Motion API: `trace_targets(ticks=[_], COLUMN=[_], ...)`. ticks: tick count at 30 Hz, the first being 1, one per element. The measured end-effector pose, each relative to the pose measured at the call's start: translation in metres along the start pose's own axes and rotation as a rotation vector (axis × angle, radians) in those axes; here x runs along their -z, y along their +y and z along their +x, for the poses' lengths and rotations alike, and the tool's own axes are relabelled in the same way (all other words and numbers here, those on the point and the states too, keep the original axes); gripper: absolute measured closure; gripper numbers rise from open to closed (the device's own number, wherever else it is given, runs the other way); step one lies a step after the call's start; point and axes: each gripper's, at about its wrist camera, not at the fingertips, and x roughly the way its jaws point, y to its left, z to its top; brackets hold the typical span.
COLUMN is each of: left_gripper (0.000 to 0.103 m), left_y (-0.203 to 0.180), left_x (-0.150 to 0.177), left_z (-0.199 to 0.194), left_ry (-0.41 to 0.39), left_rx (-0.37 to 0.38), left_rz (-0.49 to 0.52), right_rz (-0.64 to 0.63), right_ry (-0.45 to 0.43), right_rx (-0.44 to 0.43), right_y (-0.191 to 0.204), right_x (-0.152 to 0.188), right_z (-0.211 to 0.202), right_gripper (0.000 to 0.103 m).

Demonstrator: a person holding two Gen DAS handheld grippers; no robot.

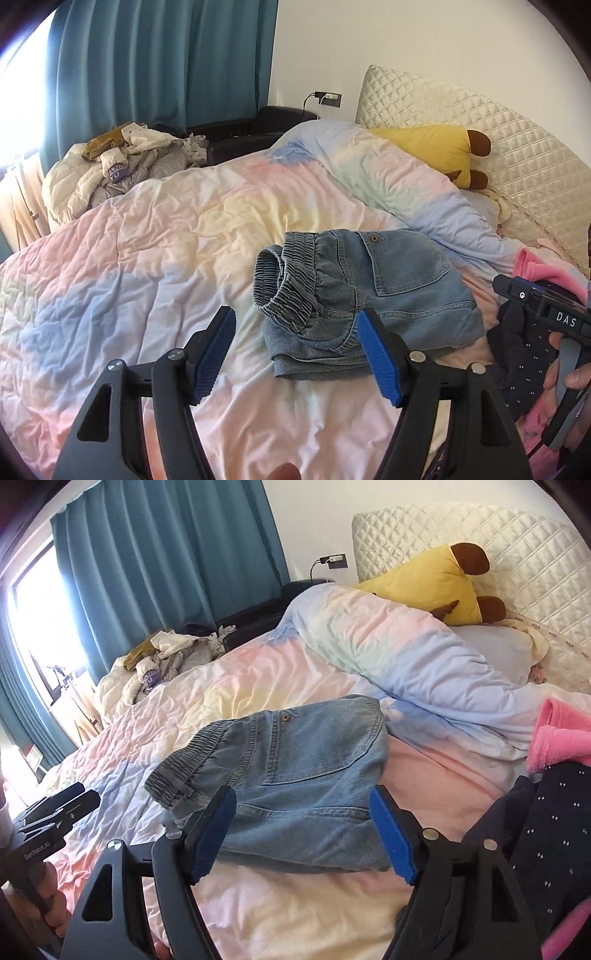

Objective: Fold clothes

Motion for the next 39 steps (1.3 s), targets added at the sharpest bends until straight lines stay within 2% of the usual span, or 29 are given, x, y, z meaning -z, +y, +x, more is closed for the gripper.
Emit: trace_targets(ticks=[10,20,26,32,39], left_gripper=[0.032,0.032,0.032,0.032,0.032], left_y=[-0.004,0.001,0.005,0.013,0.017], left_x=[-0.001,0.020,0.042,0.069,0.085], left_z=[-0.078,-0.136,-0.156,-0.166,-0.163], left_ry=[-0.069,-0.095,-0.081,-0.069,-0.050], left_rx=[-0.061,-0.093,-0.127,-0.103,-0.110], left_rz=[-0.006,-0.038,-0.052,-0.085,-0.081], right_rz=[-0.081,-0.104,-0.078,-0.033,-0.022], right_ry=[-0.065,-0.113,-0.112,-0.130,-0.121], right_rx=[-0.019,-0.017,-0.016,0.008,0.044], right_y=[0.053,0.085,0.095,0.098,0.102], right_x=[0.010,0.036,0.052,0.077,0.097], right_z=[-0.074,-0.128,-0.143,-0.150,-0.149], right_gripper=[0.027,0.027,0.027,0.027,0.027])
